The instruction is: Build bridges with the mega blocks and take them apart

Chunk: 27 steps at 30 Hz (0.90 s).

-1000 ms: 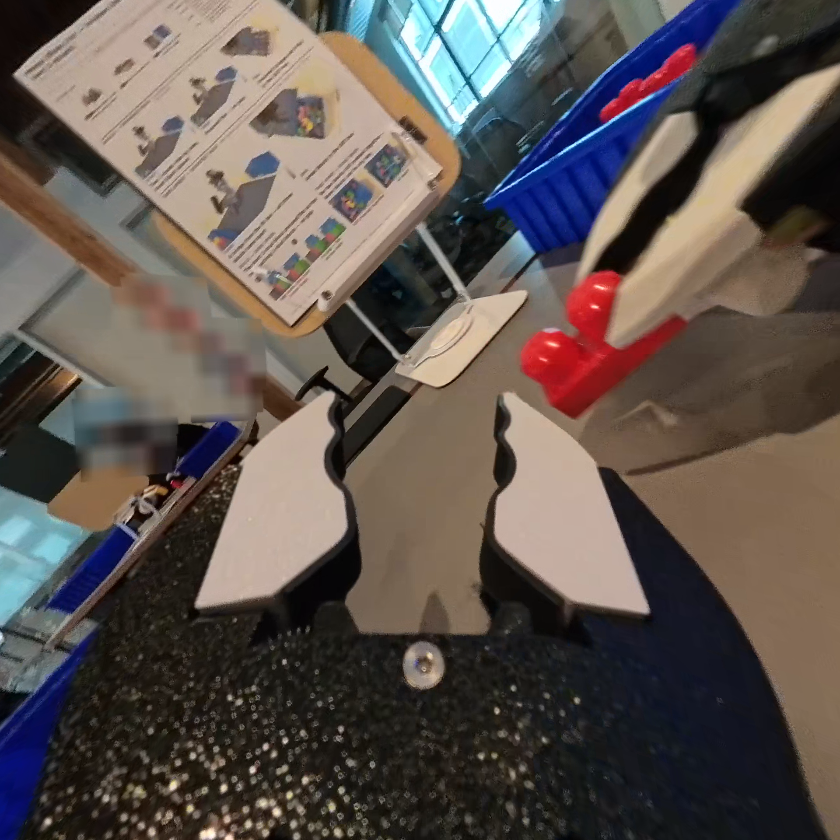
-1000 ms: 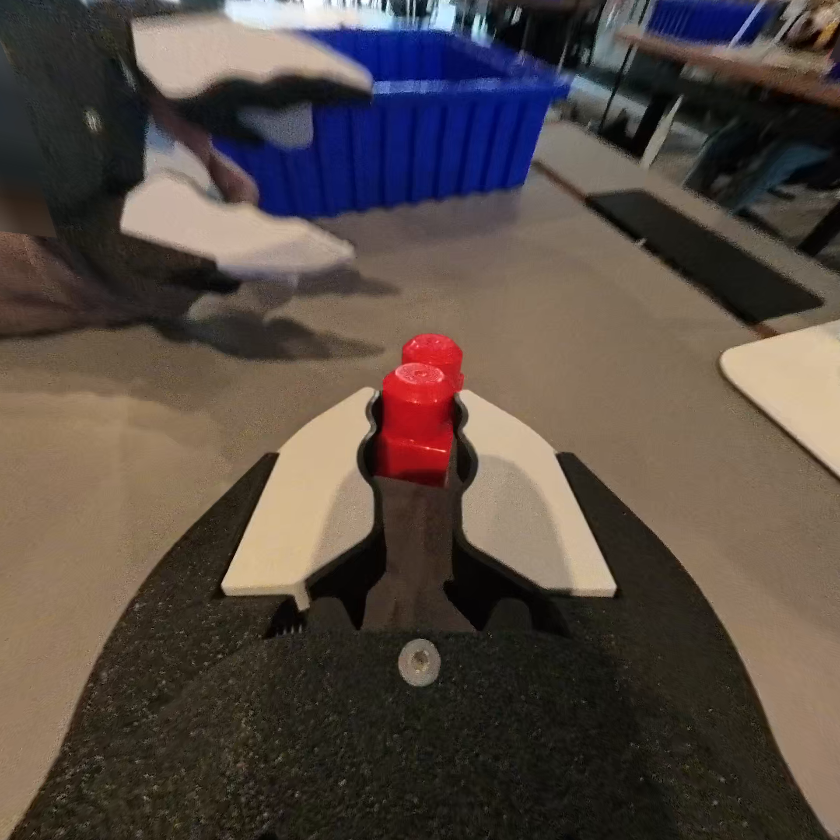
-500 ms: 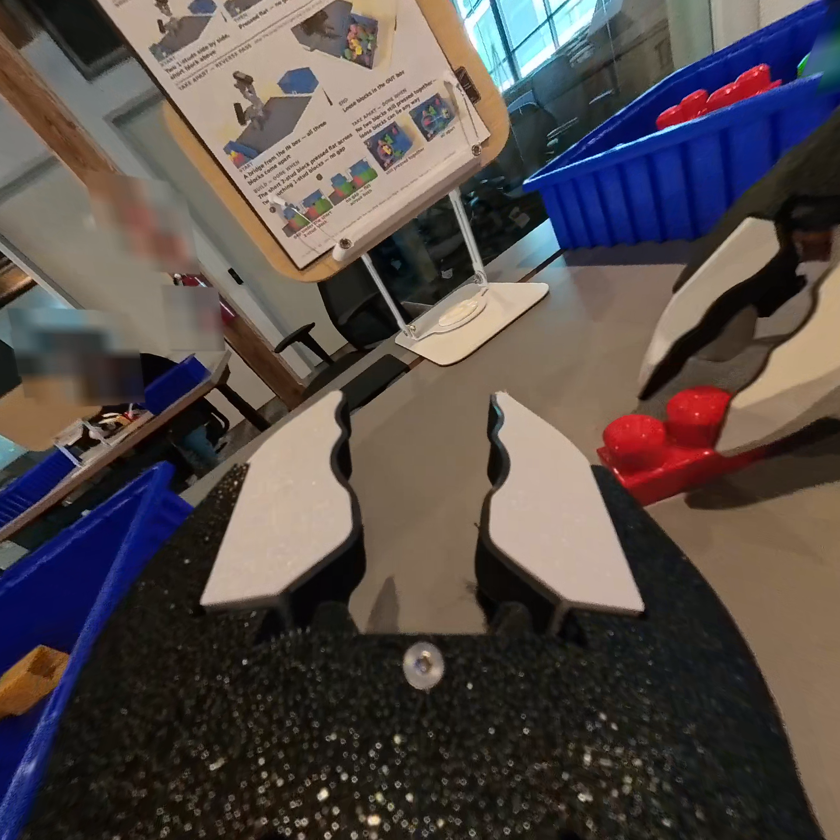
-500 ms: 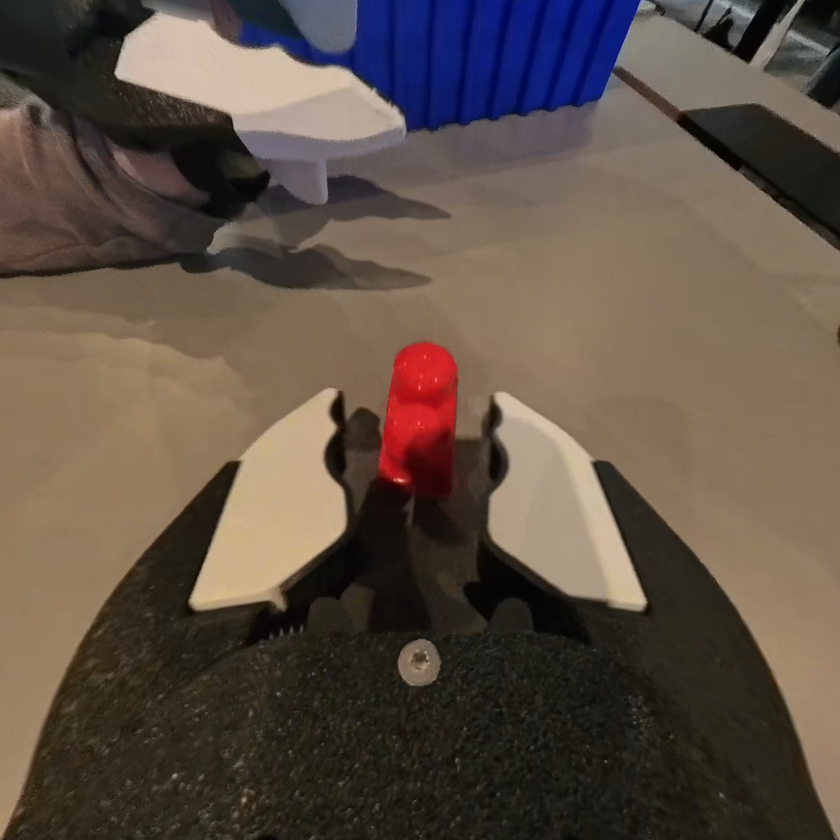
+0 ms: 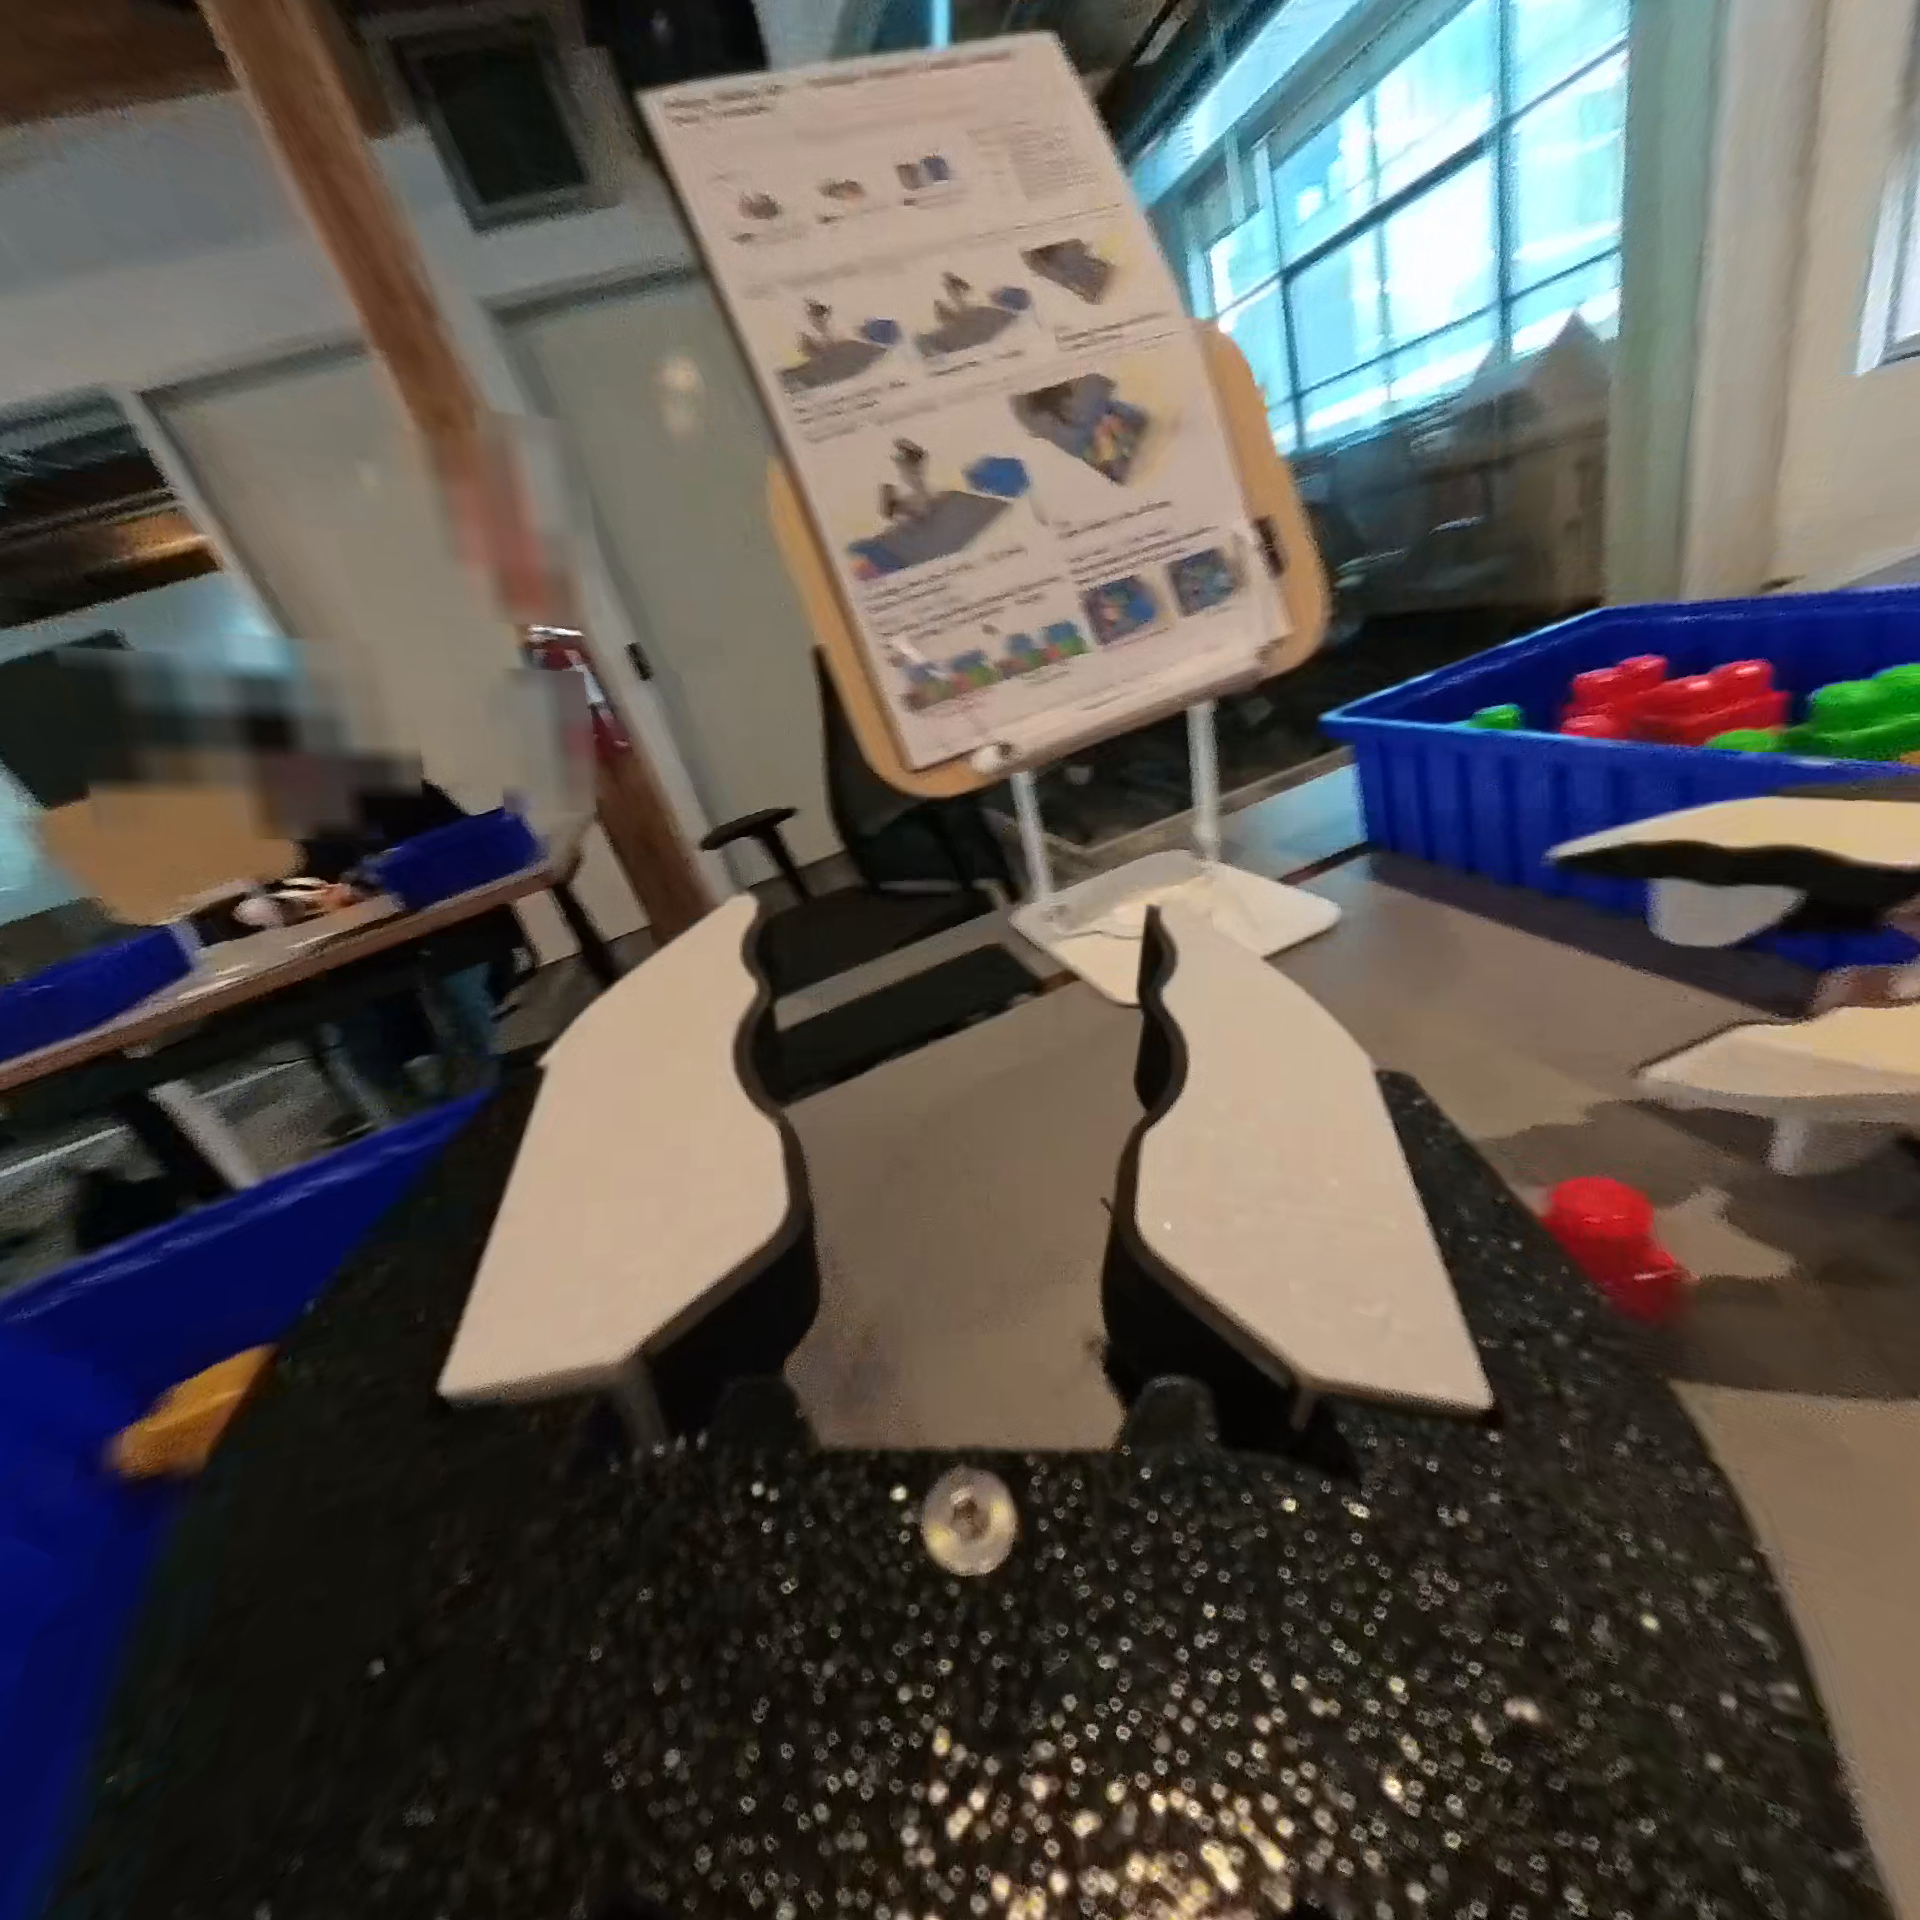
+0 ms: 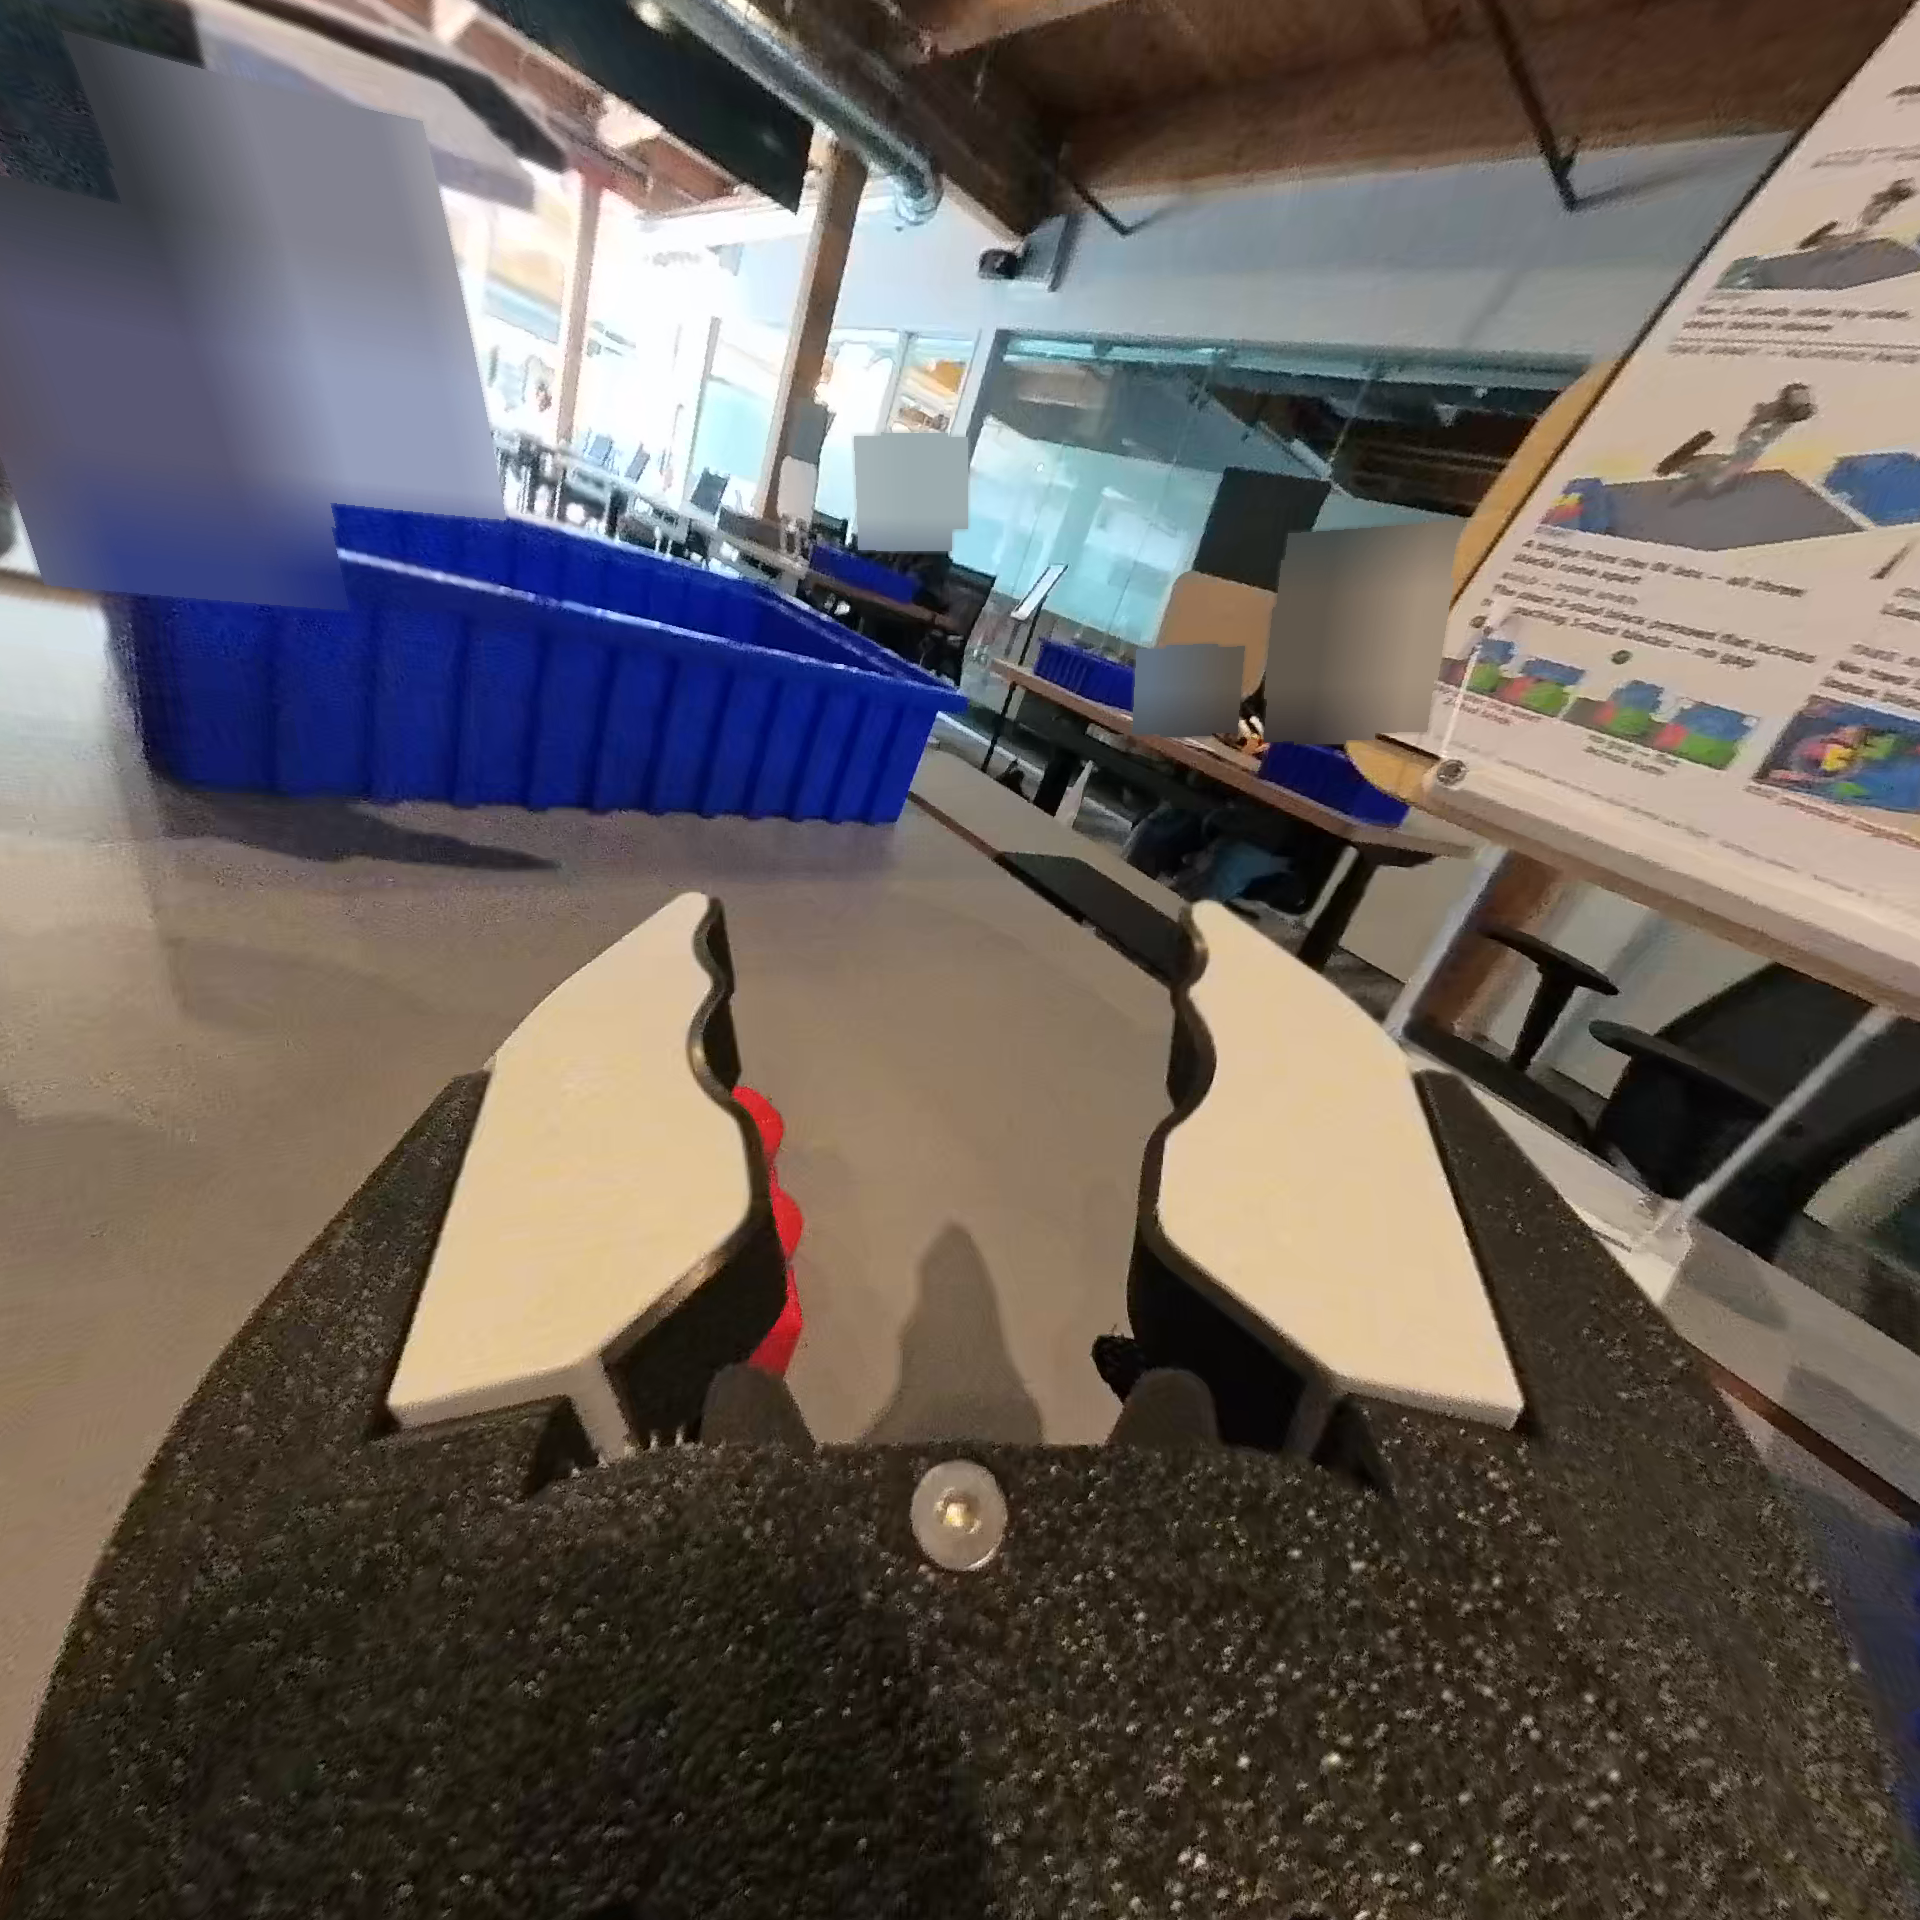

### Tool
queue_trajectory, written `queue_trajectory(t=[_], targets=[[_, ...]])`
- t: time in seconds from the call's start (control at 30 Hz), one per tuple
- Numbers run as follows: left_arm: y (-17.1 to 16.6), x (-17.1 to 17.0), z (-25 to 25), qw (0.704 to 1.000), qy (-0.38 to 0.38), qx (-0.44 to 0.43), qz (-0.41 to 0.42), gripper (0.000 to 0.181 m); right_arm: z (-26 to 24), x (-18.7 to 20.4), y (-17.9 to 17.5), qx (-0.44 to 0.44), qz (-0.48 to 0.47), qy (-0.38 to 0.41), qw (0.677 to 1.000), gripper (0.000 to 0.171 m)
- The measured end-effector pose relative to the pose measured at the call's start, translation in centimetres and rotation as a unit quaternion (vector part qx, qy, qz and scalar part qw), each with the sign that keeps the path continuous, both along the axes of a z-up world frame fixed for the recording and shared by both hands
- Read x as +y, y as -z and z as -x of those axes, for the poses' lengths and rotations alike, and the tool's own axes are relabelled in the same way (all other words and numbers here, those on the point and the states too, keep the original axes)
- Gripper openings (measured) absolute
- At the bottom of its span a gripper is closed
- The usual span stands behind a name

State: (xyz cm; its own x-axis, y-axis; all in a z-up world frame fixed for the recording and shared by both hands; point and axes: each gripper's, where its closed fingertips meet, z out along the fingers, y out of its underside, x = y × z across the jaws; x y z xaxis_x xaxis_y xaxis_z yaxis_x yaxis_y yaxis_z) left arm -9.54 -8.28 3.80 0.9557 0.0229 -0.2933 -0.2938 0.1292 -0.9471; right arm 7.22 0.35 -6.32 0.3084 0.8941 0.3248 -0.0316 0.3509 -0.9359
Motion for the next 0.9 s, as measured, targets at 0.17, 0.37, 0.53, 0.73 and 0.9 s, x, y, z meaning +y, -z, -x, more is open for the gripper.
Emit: queue_trajectory(t=[0.17, 0.37, 0.53, 0.73, 0.9], targets=[[-1.6, -1.3, 10.9, 0.991, -0.062, -0.001, 0.117, 0.064, -0.9, 1.2, -0.6, 0.042, 0.056, 0.006, 0.998, 0.078], [6.0, 1.7, 19.5, 0.942, 0.034, -0.088, 0.321, 0.064, -1.8, 2.8, -0.6, 0.073, 0.11, 0.02, 0.991, 0.076], [13.1, 2.6, 20.7, 0.867, 0.117, -0.147, 0.461, 0.07, -2.0, 3.7, -0.1, 0.073, 0.14, 0.029, 0.987, 0.075], [17.8, 1.9, 19.1, 0.822, 0.134, -0.048, 0.551, 0.095, -1.8, 3.7, 0.0, 0.065, 0.138, 0.029, 0.988, 0.074], [20.1, 2.3, 19.1, 0.79, 0.099, 0.001, 0.605, 0.106, -1.5, 3.4, 0.3, 0.052, 0.132, 0.026, 0.99, 0.073]])
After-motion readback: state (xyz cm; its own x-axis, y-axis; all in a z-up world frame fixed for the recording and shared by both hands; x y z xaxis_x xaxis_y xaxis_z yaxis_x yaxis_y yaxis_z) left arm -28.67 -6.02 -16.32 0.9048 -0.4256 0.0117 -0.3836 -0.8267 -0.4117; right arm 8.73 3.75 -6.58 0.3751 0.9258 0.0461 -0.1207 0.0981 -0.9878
